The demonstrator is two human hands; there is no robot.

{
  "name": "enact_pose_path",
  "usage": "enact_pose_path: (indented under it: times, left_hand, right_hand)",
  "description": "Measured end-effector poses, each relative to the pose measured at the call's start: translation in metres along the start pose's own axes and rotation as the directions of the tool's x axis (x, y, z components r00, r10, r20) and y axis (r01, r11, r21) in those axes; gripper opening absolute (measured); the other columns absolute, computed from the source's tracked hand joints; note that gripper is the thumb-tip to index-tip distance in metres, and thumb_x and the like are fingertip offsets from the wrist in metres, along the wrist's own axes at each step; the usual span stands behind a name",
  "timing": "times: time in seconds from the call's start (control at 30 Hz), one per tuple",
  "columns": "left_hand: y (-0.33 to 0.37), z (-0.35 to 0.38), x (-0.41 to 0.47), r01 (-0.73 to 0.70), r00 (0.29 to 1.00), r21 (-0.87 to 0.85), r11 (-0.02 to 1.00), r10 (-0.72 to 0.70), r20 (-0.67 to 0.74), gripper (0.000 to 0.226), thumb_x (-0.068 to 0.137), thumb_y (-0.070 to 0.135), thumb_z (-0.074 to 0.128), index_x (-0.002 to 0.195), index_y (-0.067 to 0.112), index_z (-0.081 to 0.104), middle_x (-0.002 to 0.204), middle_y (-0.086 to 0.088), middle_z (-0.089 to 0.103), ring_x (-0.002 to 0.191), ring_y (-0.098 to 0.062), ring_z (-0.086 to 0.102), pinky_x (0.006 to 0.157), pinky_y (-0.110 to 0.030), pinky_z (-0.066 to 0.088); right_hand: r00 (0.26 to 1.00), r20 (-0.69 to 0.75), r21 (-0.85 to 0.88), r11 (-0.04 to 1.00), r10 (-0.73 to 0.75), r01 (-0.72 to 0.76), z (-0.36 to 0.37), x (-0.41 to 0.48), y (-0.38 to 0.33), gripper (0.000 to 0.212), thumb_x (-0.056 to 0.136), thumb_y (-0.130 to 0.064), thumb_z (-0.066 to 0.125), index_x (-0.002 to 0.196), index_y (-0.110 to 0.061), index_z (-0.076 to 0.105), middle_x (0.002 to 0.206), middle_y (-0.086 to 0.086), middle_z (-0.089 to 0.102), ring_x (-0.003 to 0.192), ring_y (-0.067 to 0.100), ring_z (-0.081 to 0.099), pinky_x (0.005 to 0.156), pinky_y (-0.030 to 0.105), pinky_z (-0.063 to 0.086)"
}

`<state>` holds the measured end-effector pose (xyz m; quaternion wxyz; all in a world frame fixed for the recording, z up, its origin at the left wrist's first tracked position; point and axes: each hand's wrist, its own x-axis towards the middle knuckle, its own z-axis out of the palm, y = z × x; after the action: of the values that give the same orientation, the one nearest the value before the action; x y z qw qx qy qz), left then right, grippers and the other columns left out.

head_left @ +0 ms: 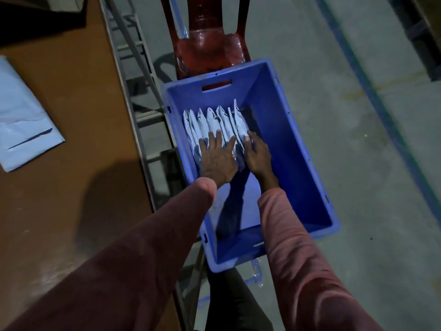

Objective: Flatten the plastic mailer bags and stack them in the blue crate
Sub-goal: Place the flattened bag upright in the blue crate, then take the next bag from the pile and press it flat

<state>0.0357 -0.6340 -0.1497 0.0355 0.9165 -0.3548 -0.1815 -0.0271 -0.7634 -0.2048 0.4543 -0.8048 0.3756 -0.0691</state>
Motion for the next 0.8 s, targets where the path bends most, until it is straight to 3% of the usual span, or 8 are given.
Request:
enact_pose_path:
  times: [0.13,0.23,0.33,0.5,0.6,0.8]
  left_hand:
    - [0.003,-0.04,-0.045,0.003,1.0,0.078,0.997,-0.003,-0.004,0.067,0.097,0.042,0.045,0.159,0.021,0.034,0.17,-0.018,0.018,0.158,-0.039,0.008,0.125,-0.064,-0.002]
    - [-0.01,-0.069,-0.099,-0.038,0.98,0.018,0.999,0.04,-0.197,0.062,0.086,0.034,0.046,0.145,0.016,0.055,0.16,-0.02,0.04,0.153,-0.041,0.026,0.124,-0.065,0.009]
    - [-0.042,-0.096,-0.151,-0.107,0.905,-0.059,0.993,0.072,-0.418,0.055,0.09,0.03,0.053,0.142,0.016,0.058,0.156,-0.018,0.047,0.15,-0.04,0.033,0.121,-0.064,0.022]
    - [-0.127,-0.135,-0.224,-0.053,0.777,-0.215,0.975,-0.095,-0.622,0.048,0.096,0.026,0.054,0.143,0.018,0.057,0.156,-0.01,0.048,0.151,-0.033,0.033,0.121,-0.052,0.027]
    - [-0.185,-0.137,-0.261,-0.016,0.724,-0.27,0.963,-0.175,-0.667,0.043,0.1,0.022,0.055,0.142,0.017,0.057,0.152,-0.008,0.052,0.145,-0.029,0.039,0.116,-0.047,0.032]
    - [-0.267,-0.119,-0.308,0.079,0.728,-0.337,0.938,-0.286,-0.624,0.043,0.102,0.025,0.053,0.144,0.017,0.055,0.151,-0.009,0.053,0.146,-0.033,0.038,0.117,-0.053,0.033]
  right_hand:
    - [0.989,-0.034,-0.028,0.989,-0.146,0.146,-0.013,-0.041,-0.039,0.046,0.104,-0.039,0.04,0.143,-0.022,0.057,0.146,0.001,0.057,0.134,0.023,0.049,0.113,0.045,0.039]
    - [0.963,-0.054,-0.023,0.965,-0.263,0.262,-0.016,-0.083,-0.069,0.044,0.099,-0.02,0.044,0.141,-0.018,0.059,0.144,0.003,0.058,0.131,0.023,0.051,0.112,0.045,0.04]
    - [0.912,-0.052,0.013,0.913,-0.408,0.409,-0.012,-0.128,-0.112,0.037,0.105,-0.02,0.048,0.138,-0.011,0.06,0.141,0.005,0.06,0.131,0.021,0.053,0.112,0.043,0.04]
    - [0.809,-0.039,0.053,0.807,-0.587,0.588,0.023,-0.192,-0.193,0.033,0.106,-0.018,0.053,0.138,-0.015,0.06,0.139,0.002,0.06,0.133,0.019,0.052,0.112,0.031,0.039]
    - [0.785,0.048,0.075,0.786,-0.618,0.614,0.061,-0.217,-0.234,0.032,0.106,-0.023,0.054,0.136,-0.018,0.062,0.136,0.001,0.061,0.13,0.019,0.053,0.11,0.038,0.044]
    - [0.749,0.133,-0.05,0.75,-0.649,0.659,0.133,-0.24,-0.295,0.035,0.101,-0.038,0.052,0.132,-0.027,0.064,0.129,0.0,0.063,0.124,0.022,0.055,0.102,0.045,0.047]
